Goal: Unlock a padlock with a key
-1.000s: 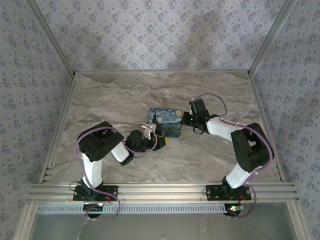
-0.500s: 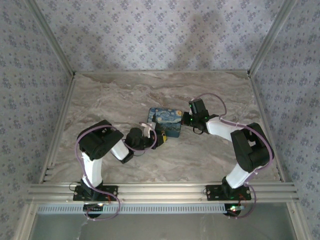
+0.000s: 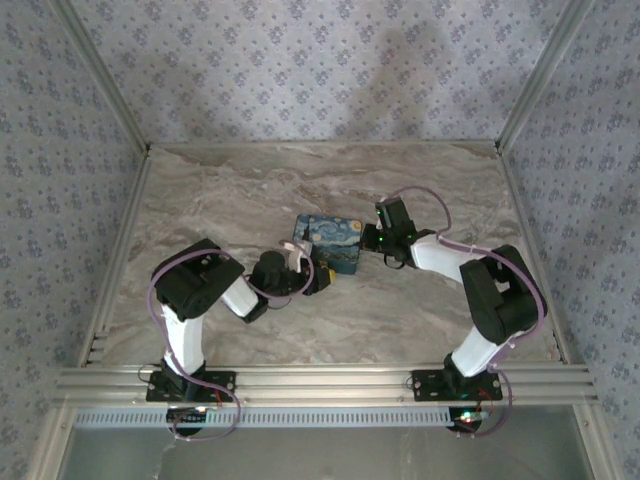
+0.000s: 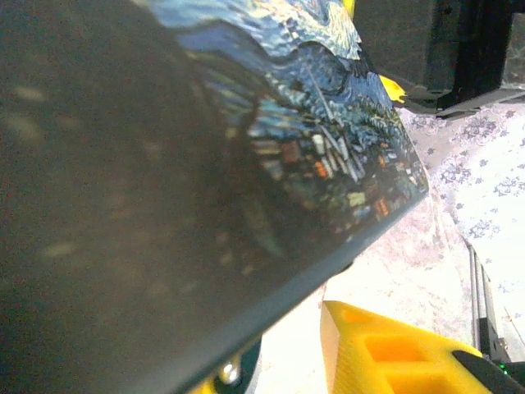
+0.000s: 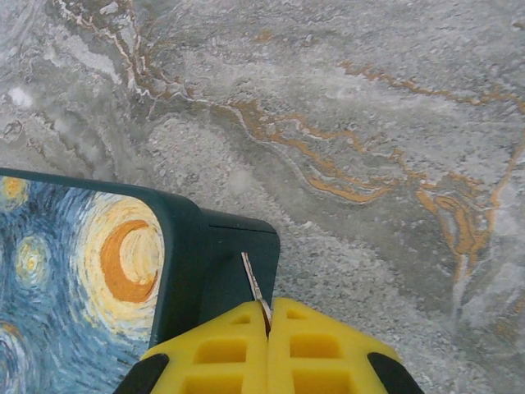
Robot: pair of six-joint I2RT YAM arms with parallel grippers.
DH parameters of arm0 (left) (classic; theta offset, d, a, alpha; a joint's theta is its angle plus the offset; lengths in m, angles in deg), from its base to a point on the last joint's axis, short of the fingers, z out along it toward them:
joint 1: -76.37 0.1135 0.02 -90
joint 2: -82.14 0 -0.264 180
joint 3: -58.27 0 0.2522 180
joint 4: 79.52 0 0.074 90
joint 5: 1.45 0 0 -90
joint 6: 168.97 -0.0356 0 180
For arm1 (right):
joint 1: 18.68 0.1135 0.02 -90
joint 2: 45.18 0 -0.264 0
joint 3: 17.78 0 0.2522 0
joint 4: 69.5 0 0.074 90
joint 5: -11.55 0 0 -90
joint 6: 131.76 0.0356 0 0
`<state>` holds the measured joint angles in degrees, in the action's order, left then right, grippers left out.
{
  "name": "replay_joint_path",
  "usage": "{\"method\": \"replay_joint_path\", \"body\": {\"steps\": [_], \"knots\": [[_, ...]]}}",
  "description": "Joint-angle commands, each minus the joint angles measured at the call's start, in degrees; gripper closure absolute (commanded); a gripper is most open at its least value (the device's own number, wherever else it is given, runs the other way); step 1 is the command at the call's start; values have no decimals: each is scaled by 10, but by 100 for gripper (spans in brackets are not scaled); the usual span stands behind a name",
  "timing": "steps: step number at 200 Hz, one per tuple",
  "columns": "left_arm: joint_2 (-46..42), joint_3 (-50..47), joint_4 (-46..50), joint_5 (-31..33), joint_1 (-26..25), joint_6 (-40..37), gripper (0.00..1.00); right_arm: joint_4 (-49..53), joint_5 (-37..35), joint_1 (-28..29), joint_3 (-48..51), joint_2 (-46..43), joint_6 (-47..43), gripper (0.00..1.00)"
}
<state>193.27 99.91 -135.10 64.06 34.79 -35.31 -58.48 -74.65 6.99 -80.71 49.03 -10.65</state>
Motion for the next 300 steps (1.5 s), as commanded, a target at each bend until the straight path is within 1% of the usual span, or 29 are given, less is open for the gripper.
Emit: {"method": "replay_joint_path", "body": {"steps": [1,20,43,85,108,133,167,189,207,245,283,300], "knots": [[23,17,30,-16,-9,12,59,-5,8,13,-9,11,11,100],[30,25,31,-18,-15,15,58,-6,7,13,-9,11,10,100],[33,21,27,-3,-19,18,54,-5,7,12,-10,11,9,100],[28,-13,10,31,-9,26,54,-7,7,11,-4,9,8,100],[20,-32,0,39,2,28,56,-8,8,11,-4,8,8,100],[12,-45,3,39,13,29,60,-9,9,11,-2,8,10,100],[11,-46,8,29,19,26,69,-11,9,11,-2,9,11,100],[13,-43,8,29,20,26,72,-11,10,12,-2,9,11,100],[18,-35,10,19,21,26,78,-10,10,11,-3,10,11,100],[23,-25,18,11,21,27,81,-9,10,11,-4,10,10,100],[21,-22,36,-3,26,26,91,-9,11,10,-5,10,10,100],[15,-20,51,-20,31,30,93,-8,12,7,-4,9,9,100]]}}
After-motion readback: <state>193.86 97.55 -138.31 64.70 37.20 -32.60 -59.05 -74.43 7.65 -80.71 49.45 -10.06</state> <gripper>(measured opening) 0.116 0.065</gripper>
